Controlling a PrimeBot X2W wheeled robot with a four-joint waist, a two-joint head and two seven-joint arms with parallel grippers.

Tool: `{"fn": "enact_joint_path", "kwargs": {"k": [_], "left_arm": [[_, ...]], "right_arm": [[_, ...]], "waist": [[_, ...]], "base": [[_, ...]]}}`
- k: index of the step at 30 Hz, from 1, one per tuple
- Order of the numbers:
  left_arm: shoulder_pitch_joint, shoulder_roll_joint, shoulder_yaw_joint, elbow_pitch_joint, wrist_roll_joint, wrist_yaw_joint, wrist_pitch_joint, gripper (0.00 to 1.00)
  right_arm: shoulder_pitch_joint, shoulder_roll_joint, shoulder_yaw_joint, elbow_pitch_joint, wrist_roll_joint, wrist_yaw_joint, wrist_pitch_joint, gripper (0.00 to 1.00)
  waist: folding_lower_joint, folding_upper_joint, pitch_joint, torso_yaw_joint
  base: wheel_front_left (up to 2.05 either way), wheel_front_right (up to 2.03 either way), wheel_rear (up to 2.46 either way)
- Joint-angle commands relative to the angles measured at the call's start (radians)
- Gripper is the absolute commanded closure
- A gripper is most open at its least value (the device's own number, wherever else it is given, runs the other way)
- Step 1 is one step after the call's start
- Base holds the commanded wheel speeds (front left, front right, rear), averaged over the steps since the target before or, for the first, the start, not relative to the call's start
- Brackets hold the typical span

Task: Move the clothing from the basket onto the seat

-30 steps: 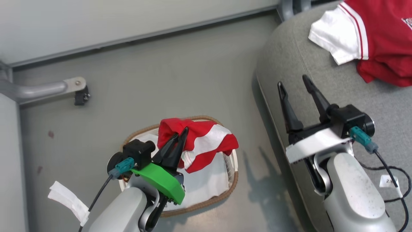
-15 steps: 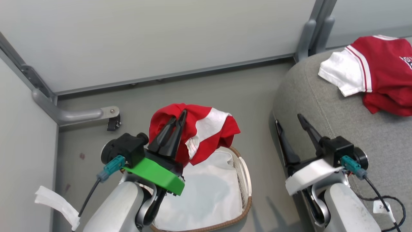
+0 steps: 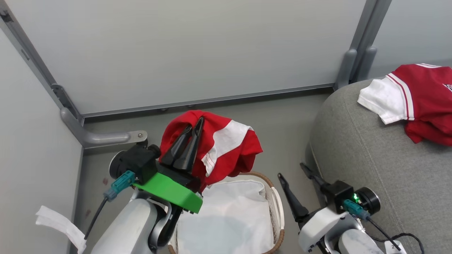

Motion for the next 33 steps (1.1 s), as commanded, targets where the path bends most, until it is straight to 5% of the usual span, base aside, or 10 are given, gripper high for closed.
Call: {"fn": "enact_joint_path", "kwargs": {"k": [1, 16, 17, 19, 33], "left_arm": [[-0.010, -0.005, -0.002, -0.005, 0.004, -0.002, -0.001, 1.00], [-0.053, -0.035, -0.075, -0.001, -0.034, -0.002, -0.001, 1.00], [-0.055, -0.036, -0.082, -0.001, -0.037, -0.002, -0.001, 1.00], [-0.062, -0.038, -0.095, 0.001, -0.040, -0.002, -0.001, 1.00], [-0.054, -0.039, -0.069, 0.011, -0.040, -0.002, -0.001, 1.00]], "right_arm": [[-0.030, -0.011, 0.030, 0.008, -0.012, -0.001, 0.000, 0.00], [-0.292, 0.003, 0.219, 0.178, -0.045, -0.001, 0.000, 0.00], [-0.299, 0.005, 0.225, 0.191, -0.040, -0.001, 0.000, 0.51], [-0.314, 0.007, 0.234, 0.213, -0.023, -0.001, 0.000, 1.00], [-0.242, 0.013, 0.278, 0.293, 0.098, -0.001, 0.000, 1.00]], "waist": [[0.0001, 0.0000, 0.002, 0.011], [0.0001, 0.0000, 0.028, 0.084], [0.0001, 0.0000, 0.030, 0.090], [0.0001, 0.0000, 0.032, 0.099], [0.0001, 0.0000, 0.037, 0.101]], "base": [[0.00, 0.00, 0.00], [0.00, 0.00, 0.00], [0.00, 0.00, 0.00], [0.00, 0.00, 0.00], [0.00, 0.00, 0.00]]}}
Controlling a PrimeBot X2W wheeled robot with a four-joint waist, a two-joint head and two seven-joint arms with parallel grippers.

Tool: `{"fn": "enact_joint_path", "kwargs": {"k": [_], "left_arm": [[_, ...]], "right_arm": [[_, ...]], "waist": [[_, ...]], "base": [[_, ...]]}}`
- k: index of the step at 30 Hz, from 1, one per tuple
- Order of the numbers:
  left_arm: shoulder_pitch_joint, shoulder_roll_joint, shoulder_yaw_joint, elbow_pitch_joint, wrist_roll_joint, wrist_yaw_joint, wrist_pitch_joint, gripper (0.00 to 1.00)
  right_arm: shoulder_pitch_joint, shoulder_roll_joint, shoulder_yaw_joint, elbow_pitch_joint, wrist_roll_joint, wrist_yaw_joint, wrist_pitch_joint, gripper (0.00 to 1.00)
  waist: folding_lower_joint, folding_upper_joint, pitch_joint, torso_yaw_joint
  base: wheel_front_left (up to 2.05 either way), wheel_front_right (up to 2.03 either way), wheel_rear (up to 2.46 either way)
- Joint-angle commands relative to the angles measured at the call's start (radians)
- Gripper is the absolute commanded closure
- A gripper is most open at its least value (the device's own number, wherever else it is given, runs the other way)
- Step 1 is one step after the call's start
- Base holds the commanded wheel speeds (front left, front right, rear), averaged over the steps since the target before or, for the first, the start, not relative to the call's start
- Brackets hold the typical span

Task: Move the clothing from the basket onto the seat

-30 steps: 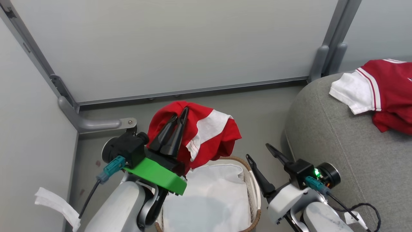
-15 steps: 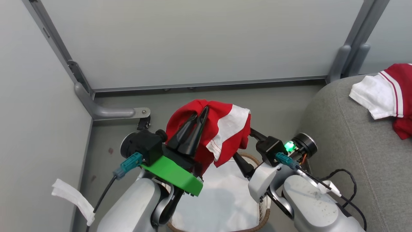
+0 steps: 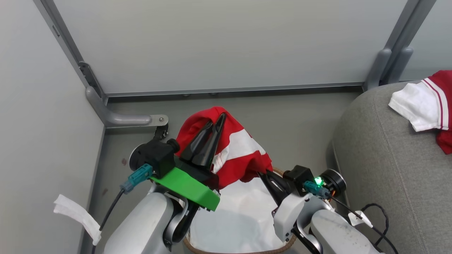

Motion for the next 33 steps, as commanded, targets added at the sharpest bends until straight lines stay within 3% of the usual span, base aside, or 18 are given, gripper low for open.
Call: {"fn": "enact_joint_path", "kwargs": {"k": [1, 10, 11, 12, 18, 33], "left_arm": [[0.001, 0.000, 0.010, 0.001, 0.006, -0.002, -0.001, 1.00], [0.016, -0.003, 0.044, 0.010, 0.002, -0.002, -0.001, 1.00], [0.019, -0.002, 0.051, 0.017, 0.008, -0.002, -0.001, 0.33], [0.025, -0.002, 0.058, 0.022, 0.012, -0.002, -0.001, 0.00], [0.053, 0.004, 0.109, 0.050, 0.030, -0.002, -0.001, 0.00], [0.109, 0.018, 0.178, 0.073, 0.081, -0.002, -0.001, 0.00]], "right_arm": [[0.022, -0.005, 0.003, 0.009, 0.008, -0.001, 0.000, 1.00], [0.063, -0.006, -0.031, -0.008, 0.014, -0.001, 0.000, 1.00], [0.068, -0.006, -0.045, -0.026, 0.013, -0.001, 0.000, 1.00], [0.072, -0.006, -0.055, -0.040, 0.013, -0.001, 0.000, 1.00], [0.101, -0.003, -0.101, -0.155, 0.023, -0.001, 0.000, 1.00], [0.125, -0.004, -0.165, -0.357, 0.036, -0.001, 0.000, 1.00]], "waist": [[0.0001, 0.0000, 0.000, -0.004], [0.0001, 0.0000, 0.004, -0.030], [0.0001, 0.0000, 0.003, -0.037], [0.0001, 0.0000, 0.003, -0.045], [0.0001, 0.0000, 0.008, -0.139], [0.0001, 0.0000, 0.055, -0.499]], "base": [[0.00, 0.00, 0.00], [0.00, 0.00, 0.00], [0.00, 0.00, 0.00], [0.00, 0.00, 0.00], [0.00, 0.00, 0.00], [0.00, 0.00, 0.00]]}}
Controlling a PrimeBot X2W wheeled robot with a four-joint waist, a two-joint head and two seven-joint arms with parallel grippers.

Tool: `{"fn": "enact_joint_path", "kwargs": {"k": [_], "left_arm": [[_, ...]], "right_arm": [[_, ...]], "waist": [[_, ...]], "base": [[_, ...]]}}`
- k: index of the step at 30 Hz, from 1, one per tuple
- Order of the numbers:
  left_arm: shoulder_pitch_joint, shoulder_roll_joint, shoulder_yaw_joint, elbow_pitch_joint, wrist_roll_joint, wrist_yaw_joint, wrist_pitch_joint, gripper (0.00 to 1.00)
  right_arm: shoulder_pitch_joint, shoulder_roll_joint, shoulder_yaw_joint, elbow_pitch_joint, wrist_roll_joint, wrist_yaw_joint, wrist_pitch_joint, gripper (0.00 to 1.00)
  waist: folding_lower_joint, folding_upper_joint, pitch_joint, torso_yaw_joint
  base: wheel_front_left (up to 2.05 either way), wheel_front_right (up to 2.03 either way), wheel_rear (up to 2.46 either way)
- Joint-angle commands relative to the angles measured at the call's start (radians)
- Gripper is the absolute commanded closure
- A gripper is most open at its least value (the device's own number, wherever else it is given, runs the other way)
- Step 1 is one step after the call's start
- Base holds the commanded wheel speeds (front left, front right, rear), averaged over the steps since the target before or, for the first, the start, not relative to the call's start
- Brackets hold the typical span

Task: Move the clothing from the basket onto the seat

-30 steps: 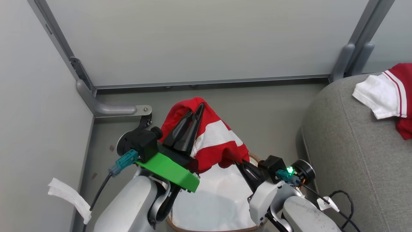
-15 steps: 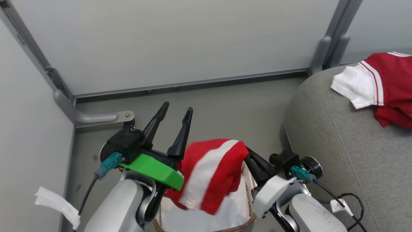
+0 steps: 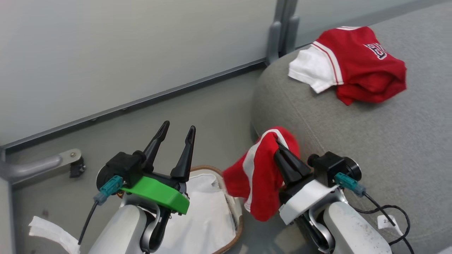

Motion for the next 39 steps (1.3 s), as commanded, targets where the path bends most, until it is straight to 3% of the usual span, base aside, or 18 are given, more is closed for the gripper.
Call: {"fn": "enact_joint_path", "kwargs": {"k": [1, 6, 13, 18, 22, 30, 33, 35, 39], "left_arm": [[0.013, 0.007, 0.005, 0.004, 0.012, -0.002, 0.000, 0.00], [0.012, 0.008, 0.010, -0.001, 0.018, -0.002, -0.001, 0.00], [-0.046, 0.030, -0.051, 0.003, 0.035, -0.002, -0.001, 0.00], [-0.063, 0.043, -0.065, -0.004, 0.040, -0.002, -0.001, 0.00], [-0.065, 0.065, -0.061, -0.017, 0.044, -0.002, -0.001, 0.00], [-0.116, 0.091, -0.108, -0.027, 0.034, -0.002, -0.001, 0.00], [-0.138, 0.099, -0.123, -0.030, 0.027, -0.002, -0.001, 0.00], [-0.152, 0.106, -0.131, -0.032, 0.025, -0.002, -0.001, 0.00], [-0.189, 0.123, -0.151, -0.041, 0.017, -0.002, -0.001, 0.00]], "right_arm": [[0.000, -0.003, -0.011, -0.015, -0.006, -0.001, 0.000, 1.00], [-0.031, -0.002, -0.041, -0.045, -0.024, -0.001, 0.000, 1.00], [-0.102, -0.022, -0.129, -0.118, -0.064, -0.001, 0.000, 1.00], [-0.207, -0.099, -0.175, -0.170, -0.088, -0.001, 0.000, 1.00], [-0.385, -0.215, -0.213, -0.164, -0.114, -0.001, 0.000, 1.00], [-0.670, -0.429, -0.334, -0.024, -0.176, -0.001, 0.002, 1.00], [-0.753, -0.451, -0.357, 0.050, -0.193, -0.001, 0.004, 1.00], [-0.816, -0.433, -0.396, 0.103, -0.166, -0.001, 0.007, 1.00], [-0.887, -0.441, -0.372, 0.176, -0.210, -0.001, 0.013, 1.00]], "waist": [[0.0000, -0.0001, 0.031, -0.165], [0.0000, -0.0001, 0.054, -0.254], [0.0000, -0.0001, 0.099, -0.273], [0.0000, -0.0001, 0.126, -0.276], [0.0000, -0.0001, 0.167, -0.274], [0.0000, -0.0001, 0.263, -0.188], [0.0000, -0.0001, 0.297, -0.157], [0.0000, -0.0001, 0.319, -0.136], [0.0000, -0.0001, 0.369, -0.097]], "base": [[0.00, 0.00, 0.00], [0.00, 0.00, 0.00], [0.00, 0.00, 0.00], [0.00, 0.00, 0.00], [0.00, 0.00, 0.00], [0.00, 0.00, 0.00], [0.00, 0.00, 0.00], [0.00, 0.00, 0.00], [0.00, 0.00, 0.00]]}}
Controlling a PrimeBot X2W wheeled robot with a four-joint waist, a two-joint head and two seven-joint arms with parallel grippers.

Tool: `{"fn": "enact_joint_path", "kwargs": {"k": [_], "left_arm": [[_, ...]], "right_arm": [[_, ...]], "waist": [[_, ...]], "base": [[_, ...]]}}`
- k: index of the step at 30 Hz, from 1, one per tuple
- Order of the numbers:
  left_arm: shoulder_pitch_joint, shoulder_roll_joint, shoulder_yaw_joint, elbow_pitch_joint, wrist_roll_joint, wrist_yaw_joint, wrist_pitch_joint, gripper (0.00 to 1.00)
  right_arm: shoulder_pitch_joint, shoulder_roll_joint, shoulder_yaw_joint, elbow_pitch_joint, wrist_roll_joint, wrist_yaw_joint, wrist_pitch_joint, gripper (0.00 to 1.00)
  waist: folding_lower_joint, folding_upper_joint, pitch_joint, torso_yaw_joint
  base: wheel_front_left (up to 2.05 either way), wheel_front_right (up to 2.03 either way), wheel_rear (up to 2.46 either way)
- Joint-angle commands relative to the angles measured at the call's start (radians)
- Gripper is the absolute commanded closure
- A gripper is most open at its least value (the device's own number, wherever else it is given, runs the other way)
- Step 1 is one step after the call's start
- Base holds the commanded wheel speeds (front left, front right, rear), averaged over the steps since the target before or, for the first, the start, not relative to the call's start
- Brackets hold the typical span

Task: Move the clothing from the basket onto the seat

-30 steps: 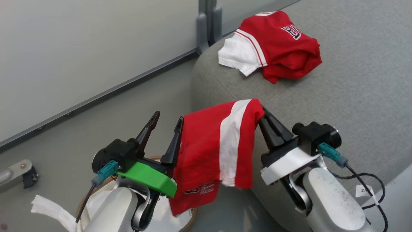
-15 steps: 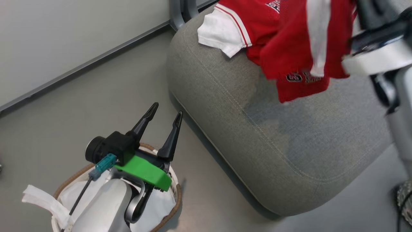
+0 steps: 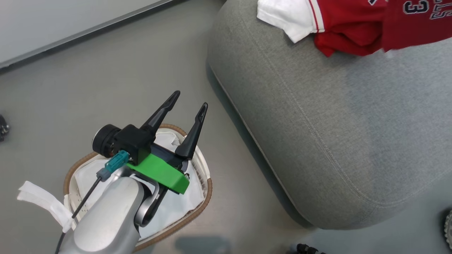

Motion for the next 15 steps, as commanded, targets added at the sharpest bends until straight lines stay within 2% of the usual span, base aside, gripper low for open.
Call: {"fn": "enact_joint_path", "kwargs": {"k": [1, 9, 15], "left_arm": [[-0.028, 0.014, -0.003, -0.002, -0.010, -0.002, -0.001, 0.00], [-0.095, 0.021, -0.036, -0.026, -0.009, -0.002, -0.001, 0.00], [-0.129, 0.030, -0.055, -0.029, -0.012, -0.002, -0.001, 0.00]], "right_arm": [[-0.011, 0.003, -0.001, 0.021, -0.011, -0.002, 0.003, 1.00], [0.085, 0.040, -0.101, 0.207, -0.065, -0.002, -0.001, 1.00], [0.218, 0.116, -0.208, 0.326, -0.088, -0.002, -0.010, 1.00]], "waist": [[-0.0001, -0.0001, 0.071, 0.064], [-0.0001, -0.0001, 0.166, 0.122], [-0.0001, -0.0001, 0.215, 0.141]], "base": [[0.00, 0.00, 0.00], [0.00, 0.00, 0.00], [0.00, 0.00, 0.00]]}}
